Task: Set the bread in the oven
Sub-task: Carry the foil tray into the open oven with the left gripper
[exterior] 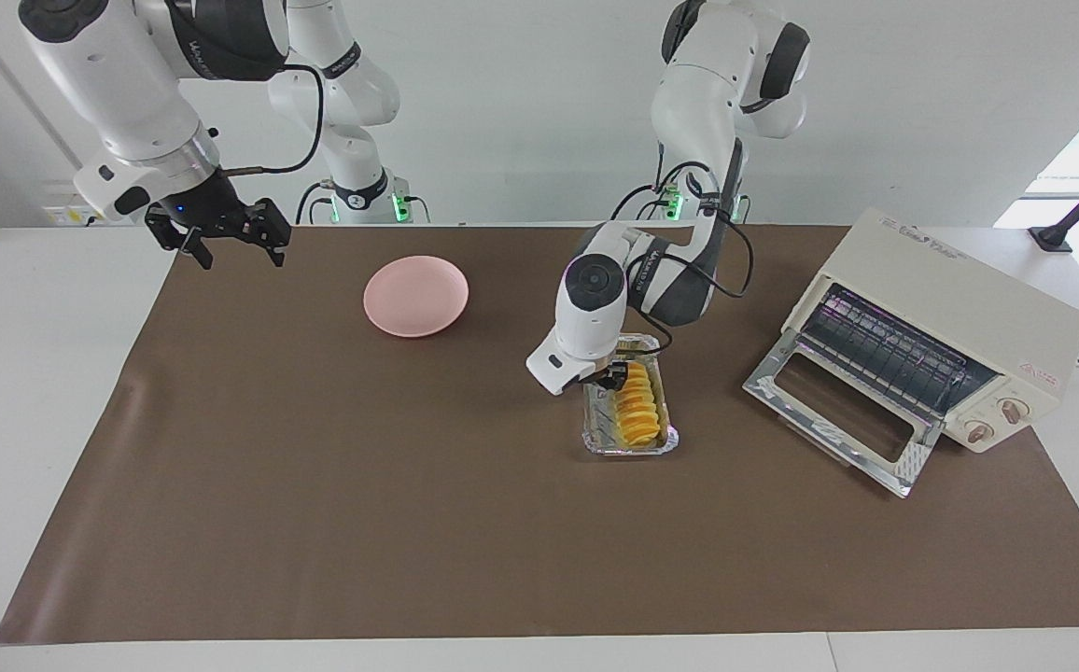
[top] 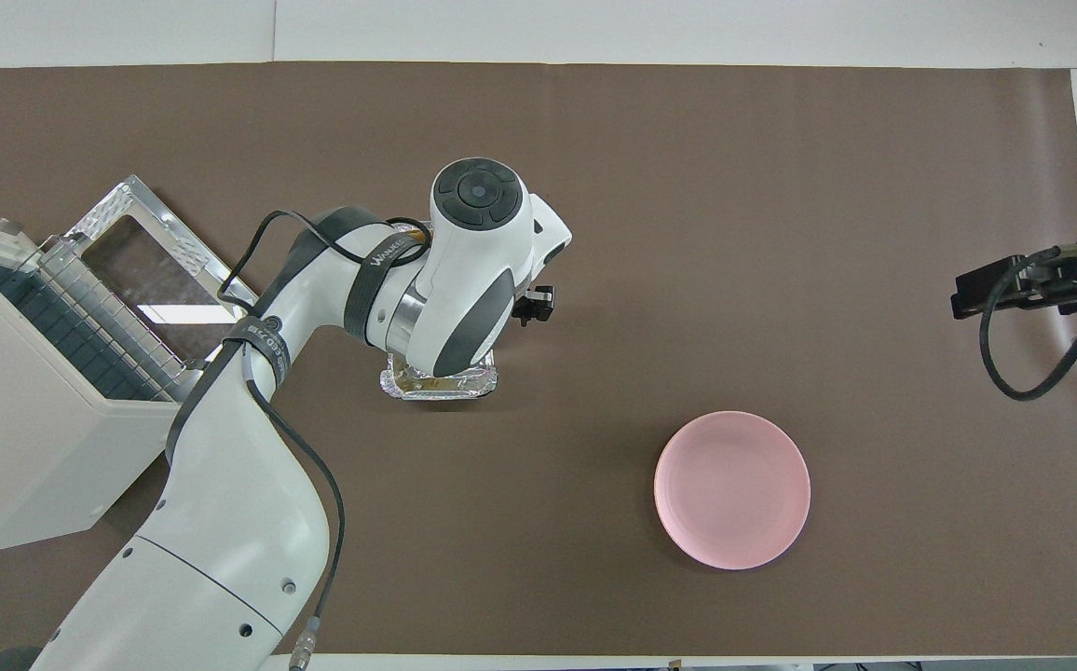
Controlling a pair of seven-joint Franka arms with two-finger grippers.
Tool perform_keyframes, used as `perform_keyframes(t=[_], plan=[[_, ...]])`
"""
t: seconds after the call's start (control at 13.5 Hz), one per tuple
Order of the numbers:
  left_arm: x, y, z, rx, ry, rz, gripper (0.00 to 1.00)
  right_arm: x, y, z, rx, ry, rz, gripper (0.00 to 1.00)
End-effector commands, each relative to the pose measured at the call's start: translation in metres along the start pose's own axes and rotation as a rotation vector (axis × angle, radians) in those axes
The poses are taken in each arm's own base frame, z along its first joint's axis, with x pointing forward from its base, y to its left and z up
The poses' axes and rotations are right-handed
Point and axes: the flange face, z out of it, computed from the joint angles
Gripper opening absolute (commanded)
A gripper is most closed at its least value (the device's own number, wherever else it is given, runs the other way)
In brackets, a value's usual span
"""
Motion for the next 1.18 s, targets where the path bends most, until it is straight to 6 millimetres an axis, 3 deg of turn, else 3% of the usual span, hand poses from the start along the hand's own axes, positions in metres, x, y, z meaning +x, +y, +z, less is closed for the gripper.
perform_keyframes(t=[0.0,0.22,0.3,0.52,0.74,0.96,1.11], plan=[[-0.017,-0.007,0.002,0.028,-0.003,-0.015,0.0,-0.012,0.005,-0.001,-0.009,-0.001,0.023,1.0],[-0.013,-0.018,-0.005,0.033,-0.025,-0.041,0.0,-0.012,0.006,0.001,-0.008,-0.006,0.021,1.0],[-0.011,-0.019,-0.016,0.036,-0.037,-0.057,0.0,-0.012,0.006,0.002,-0.008,-0.009,0.021,1.0],[0.015,-0.051,-0.058,0.08,-0.054,-0.188,0.0,-0.013,0.006,0.002,-0.009,-0.007,0.02,1.0],[0.033,-0.117,-0.109,0.075,-0.036,-0.315,0.0,-0.013,0.005,-0.001,-0.009,-0.001,0.02,1.0],[0.039,-0.195,-0.13,0.075,-0.054,-0.536,0.0,-0.012,0.001,-0.001,-0.01,-0.001,0.014,1.0],[0.038,-0.24,-0.131,0.099,-0.073,-0.631,0.0,-0.012,0.002,-0.001,-0.009,-0.001,0.015,1.0]])
